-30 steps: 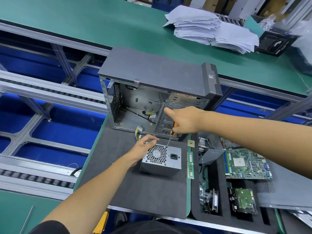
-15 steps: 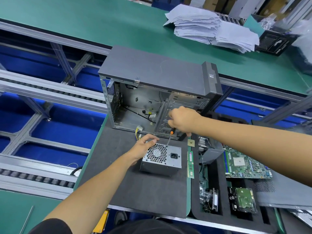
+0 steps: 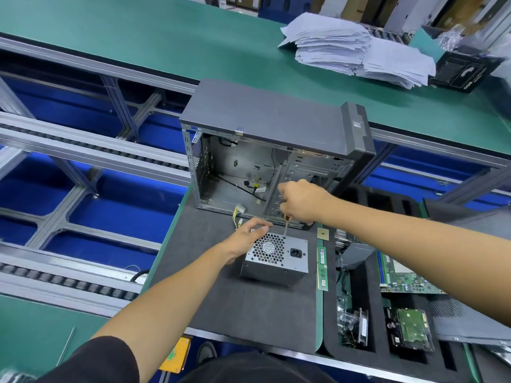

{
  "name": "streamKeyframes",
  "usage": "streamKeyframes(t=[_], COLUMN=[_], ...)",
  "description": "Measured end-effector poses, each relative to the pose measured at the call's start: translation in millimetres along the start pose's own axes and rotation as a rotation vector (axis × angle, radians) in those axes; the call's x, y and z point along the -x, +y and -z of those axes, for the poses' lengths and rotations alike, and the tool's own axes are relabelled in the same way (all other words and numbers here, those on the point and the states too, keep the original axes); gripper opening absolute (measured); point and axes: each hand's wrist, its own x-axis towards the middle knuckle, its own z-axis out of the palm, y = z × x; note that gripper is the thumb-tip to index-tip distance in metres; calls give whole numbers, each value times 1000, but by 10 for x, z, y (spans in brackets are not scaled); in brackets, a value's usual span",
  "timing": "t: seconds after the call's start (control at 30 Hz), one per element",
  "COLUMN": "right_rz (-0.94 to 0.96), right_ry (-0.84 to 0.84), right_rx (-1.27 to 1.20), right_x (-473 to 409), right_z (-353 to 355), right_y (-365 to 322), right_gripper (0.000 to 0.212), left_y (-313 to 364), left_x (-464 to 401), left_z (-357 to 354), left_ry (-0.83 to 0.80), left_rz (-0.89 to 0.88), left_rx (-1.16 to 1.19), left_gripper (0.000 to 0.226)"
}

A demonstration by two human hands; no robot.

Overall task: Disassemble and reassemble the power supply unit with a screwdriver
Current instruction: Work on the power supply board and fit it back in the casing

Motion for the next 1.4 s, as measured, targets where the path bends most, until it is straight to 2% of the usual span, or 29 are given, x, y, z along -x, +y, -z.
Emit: streamKeyframes(t=[0.07,0.2,0.3,0.33,0.4,0.47,0.53,0.63,0.77,1.07,1.2,1.4], right_rz=[-16,-34,-34,-32,-31,-38,-51,-67,-78,-75,-85,-85], right_ry=[-28,-13,63,90,128,155,181,205,192,175,191,205], right_rx=[-5,78,74,63,28,0,-13,-25,-39,-40,-52,-72], right_x=[21,68,106,116,132,140,150,166,183,225,283,427], right_z=[44,105,86,81,51,3,-48,-97,-140,-163,-121,-6], right_y=[0,-12,-32,-38,-73,-122,-164,-200,-214,-222,-205,-153], right_gripper=[18,16,16,16,16,16,16,16,15,16,16,15], left_y=[57,105,60,5,-164,-380,-593,-800,-912,-941,-823,-241], left_x=[20,106,314,393,602,846,1043,1214,1249,1175,1207,1017], left_z=[65,255,539,672,948,1126,1204,1247,1266,1195,1186,897], left_ry=[-56,-170,-68,-14,26,-66,-171,-220,-167,-236,-221,-96], left_rz=[30,38,-63,-90,-80,-23,-1,-31,-57,-67,-93,-257], left_rx=[-121,-316,-282,-345,-648,-914,-1014,-1015,-989,-1153,-975,-670], left_gripper=[18,42,22,17,22,29,29,26,21,18,15,19])
